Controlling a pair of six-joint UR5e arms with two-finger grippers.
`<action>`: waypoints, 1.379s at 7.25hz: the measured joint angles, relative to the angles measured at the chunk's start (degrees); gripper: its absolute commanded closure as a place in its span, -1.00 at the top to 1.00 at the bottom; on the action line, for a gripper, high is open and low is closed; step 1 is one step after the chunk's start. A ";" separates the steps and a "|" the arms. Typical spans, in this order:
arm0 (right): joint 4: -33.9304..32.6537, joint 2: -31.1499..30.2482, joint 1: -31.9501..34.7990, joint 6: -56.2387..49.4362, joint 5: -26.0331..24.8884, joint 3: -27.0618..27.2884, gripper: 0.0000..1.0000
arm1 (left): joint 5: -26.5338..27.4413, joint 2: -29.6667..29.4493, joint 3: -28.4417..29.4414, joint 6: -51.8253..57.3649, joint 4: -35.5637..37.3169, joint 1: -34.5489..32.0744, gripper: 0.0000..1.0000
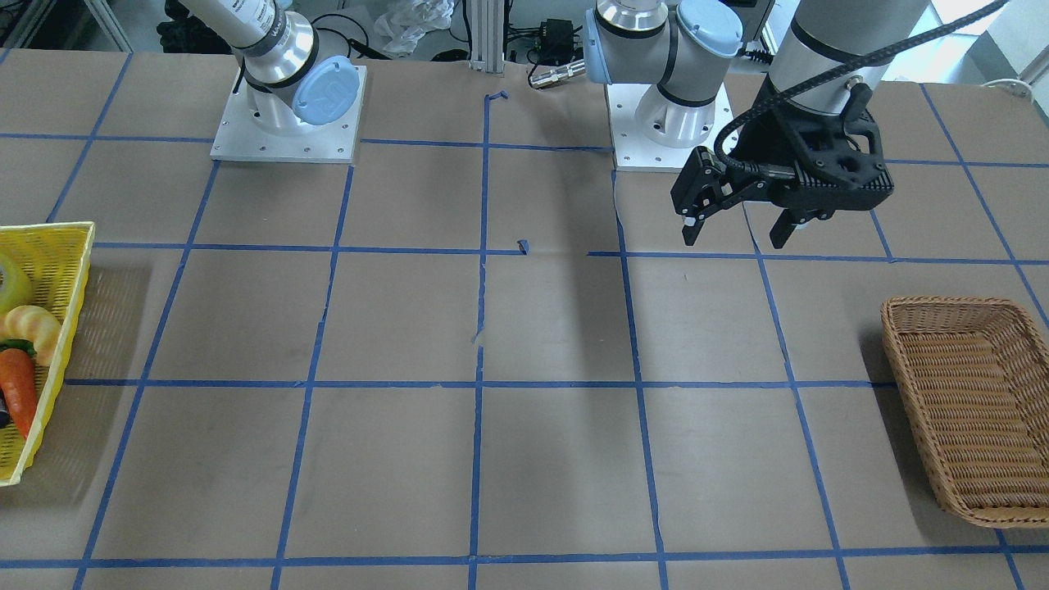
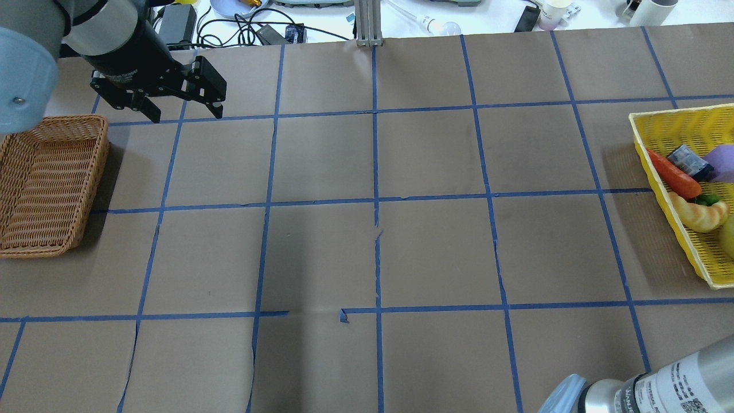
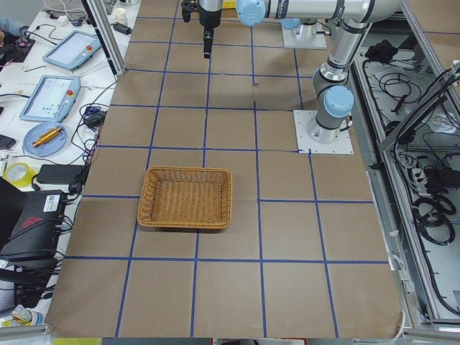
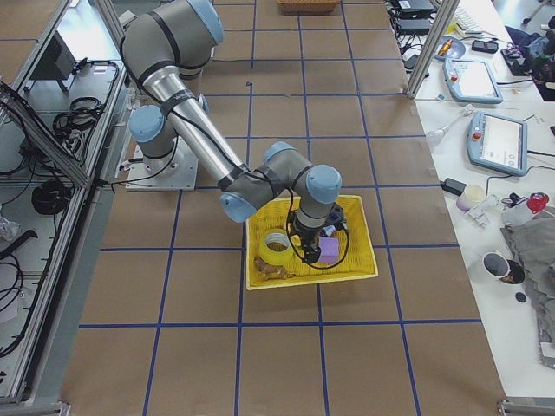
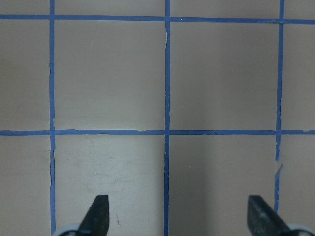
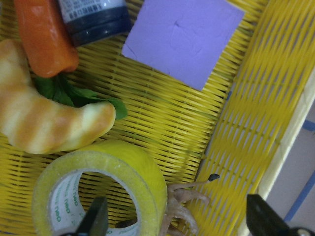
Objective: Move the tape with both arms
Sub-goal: 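Move the right gripper down into the yellow basket over the tape roll, then grasp the yellow tape roll with the right gripper and lift it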
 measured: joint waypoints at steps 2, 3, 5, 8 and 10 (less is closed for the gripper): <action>-1.32 1.36 -0.20 0.17 -0.99 3.08 0.71 | 0.04 0.03 -0.02 0.00 0.00 0.00 1.00; -1.85 1.54 -0.22 0.17 -1.09 4.15 -0.31 | 0.05 0.04 -0.02 0.00 0.00 0.00 1.00; -2.47 1.60 -0.23 0.14 -1.36 4.64 -1.00 | 0.06 0.04 -0.01 0.02 0.02 0.00 1.00; -1.52 0.10 -0.14 0.63 -3.33 4.38 -1.00 | -0.01 -0.01 -0.01 0.03 0.07 0.02 1.00; 4.82 -4.01 0.42 1.15 -3.00 3.23 -1.00 | -0.06 -0.02 0.48 -0.04 -0.12 0.21 1.00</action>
